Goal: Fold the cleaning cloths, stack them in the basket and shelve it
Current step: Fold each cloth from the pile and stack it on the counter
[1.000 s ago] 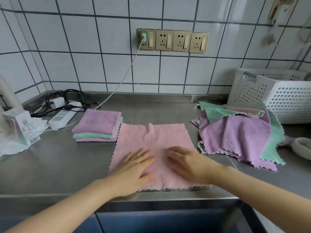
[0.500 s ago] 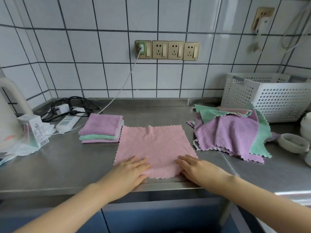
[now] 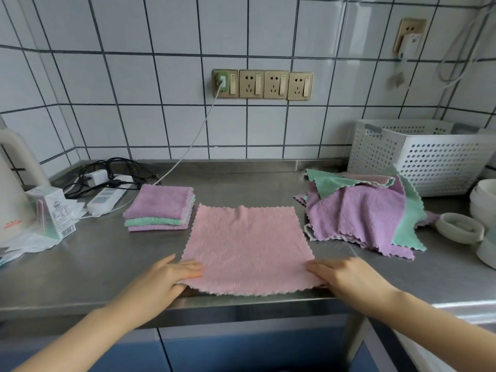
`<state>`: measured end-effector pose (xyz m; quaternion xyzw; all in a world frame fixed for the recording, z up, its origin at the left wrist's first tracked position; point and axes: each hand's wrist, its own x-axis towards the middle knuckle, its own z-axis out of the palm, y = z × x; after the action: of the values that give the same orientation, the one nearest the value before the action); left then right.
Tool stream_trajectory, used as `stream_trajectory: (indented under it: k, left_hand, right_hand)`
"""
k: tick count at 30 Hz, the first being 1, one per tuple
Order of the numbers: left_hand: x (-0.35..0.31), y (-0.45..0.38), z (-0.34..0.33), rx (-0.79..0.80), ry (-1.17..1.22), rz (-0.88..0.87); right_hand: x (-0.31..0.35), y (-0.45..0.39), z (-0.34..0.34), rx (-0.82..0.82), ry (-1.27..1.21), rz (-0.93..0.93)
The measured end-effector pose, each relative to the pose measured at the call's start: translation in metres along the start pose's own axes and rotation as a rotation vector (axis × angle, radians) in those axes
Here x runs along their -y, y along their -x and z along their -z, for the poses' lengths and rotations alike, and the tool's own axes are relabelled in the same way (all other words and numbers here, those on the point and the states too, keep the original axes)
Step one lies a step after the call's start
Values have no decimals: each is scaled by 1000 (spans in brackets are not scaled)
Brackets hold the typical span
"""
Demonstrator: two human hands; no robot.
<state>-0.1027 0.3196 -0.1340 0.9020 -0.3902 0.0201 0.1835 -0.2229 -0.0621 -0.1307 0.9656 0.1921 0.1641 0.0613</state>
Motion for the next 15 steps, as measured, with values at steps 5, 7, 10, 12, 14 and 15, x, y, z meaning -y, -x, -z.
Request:
stream_trajectory:
  k: [5, 7, 10, 12, 14, 15]
  left_hand:
    - [4, 12, 5, -117, 350, 69]
    - [-6, 17, 13, -103, 462, 111]
    - [-16, 26, 28, -120, 649, 171]
    - [-22, 27, 37, -152, 786, 195]
    - [-27, 22, 41, -195, 927, 240]
    - [-29, 15, 42, -227, 978, 296]
  right_hand:
    - [-6, 8, 0, -101, -258, -89]
    - [-7, 13, 4, -161, -439, -111]
    - [0, 20, 28, -156, -818, -337]
    - [2, 23, 39, -185, -1096, -483]
    - [3, 16, 45, -258, -1217, -555]
    - [4, 9, 47, -282, -1267, -577]
